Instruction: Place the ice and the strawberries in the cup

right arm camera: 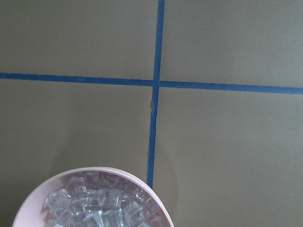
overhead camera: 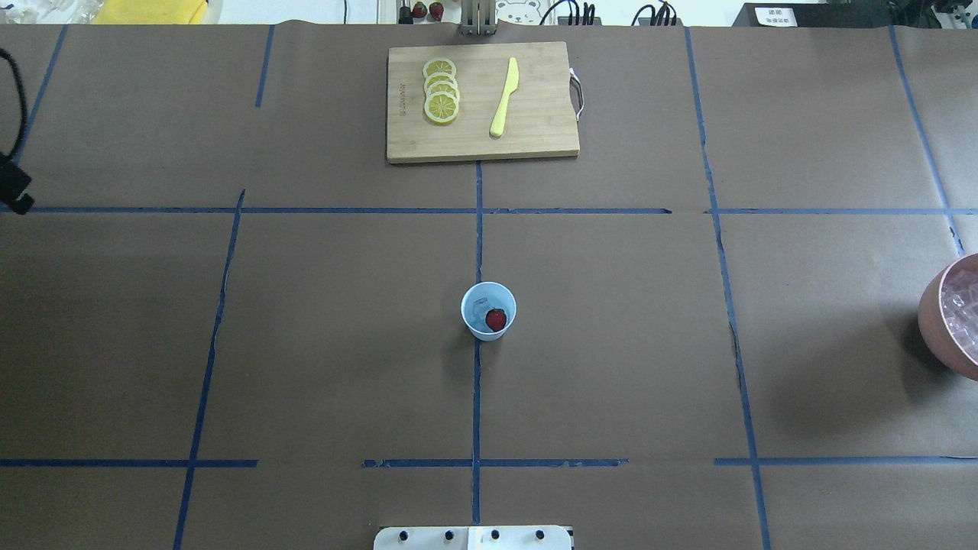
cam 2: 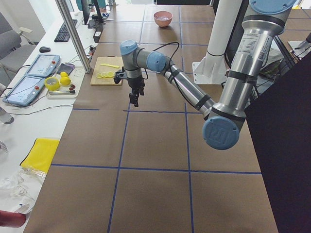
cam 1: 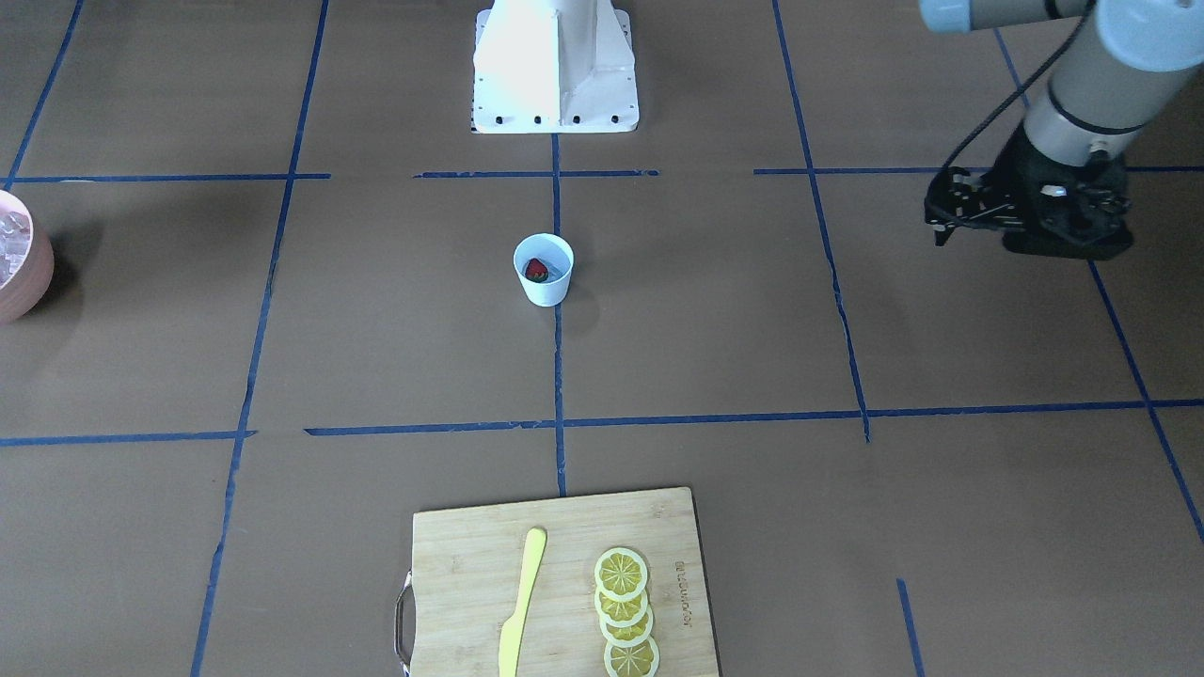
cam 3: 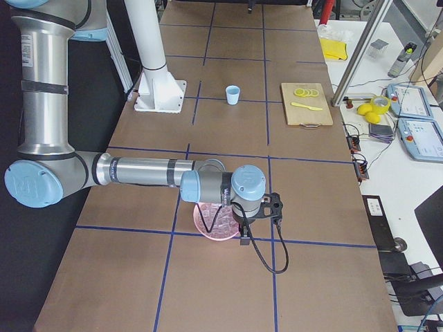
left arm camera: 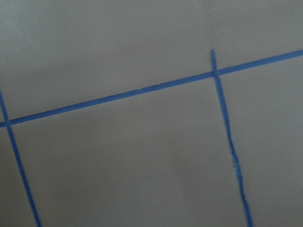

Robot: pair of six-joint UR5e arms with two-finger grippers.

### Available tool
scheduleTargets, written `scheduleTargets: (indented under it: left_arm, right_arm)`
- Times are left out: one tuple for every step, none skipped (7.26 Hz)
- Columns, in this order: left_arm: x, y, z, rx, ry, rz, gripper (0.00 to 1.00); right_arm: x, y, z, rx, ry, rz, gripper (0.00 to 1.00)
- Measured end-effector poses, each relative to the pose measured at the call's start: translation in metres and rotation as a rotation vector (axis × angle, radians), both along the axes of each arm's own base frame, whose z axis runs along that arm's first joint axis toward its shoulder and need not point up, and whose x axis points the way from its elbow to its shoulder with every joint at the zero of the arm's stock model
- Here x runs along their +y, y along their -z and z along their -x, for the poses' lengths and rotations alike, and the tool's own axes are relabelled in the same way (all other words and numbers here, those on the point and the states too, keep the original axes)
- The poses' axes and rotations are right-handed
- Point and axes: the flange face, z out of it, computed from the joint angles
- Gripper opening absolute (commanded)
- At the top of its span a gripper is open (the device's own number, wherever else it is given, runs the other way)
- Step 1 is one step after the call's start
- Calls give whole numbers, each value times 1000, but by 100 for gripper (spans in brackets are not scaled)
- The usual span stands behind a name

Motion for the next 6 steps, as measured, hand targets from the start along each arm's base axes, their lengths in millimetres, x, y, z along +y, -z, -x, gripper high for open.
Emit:
scheduleTargets:
  left_arm:
    - [8, -45, 32, 33, -12, 44, 100]
    - [10, -95, 64, 67, -12, 86, 100]
    - [11, -136, 91, 92, 3, 111, 100]
    - [11, -164, 108, 103, 21, 126, 100]
    - [10, -184, 116, 107, 33, 133, 100]
    - [8, -200, 122, 109, 45, 127, 100]
  right_arm:
    - [-1, 1, 0, 0, 0, -2, 99]
    - [-3, 2, 0, 0, 0, -4, 99]
    - [-3, 3, 0, 1, 0, -6, 99]
    - [-3, 4, 0, 1, 0, -9, 99]
    - [-4, 5, 0, 1, 0, -11, 99]
    - [-4, 6, 0, 2, 1, -14, 99]
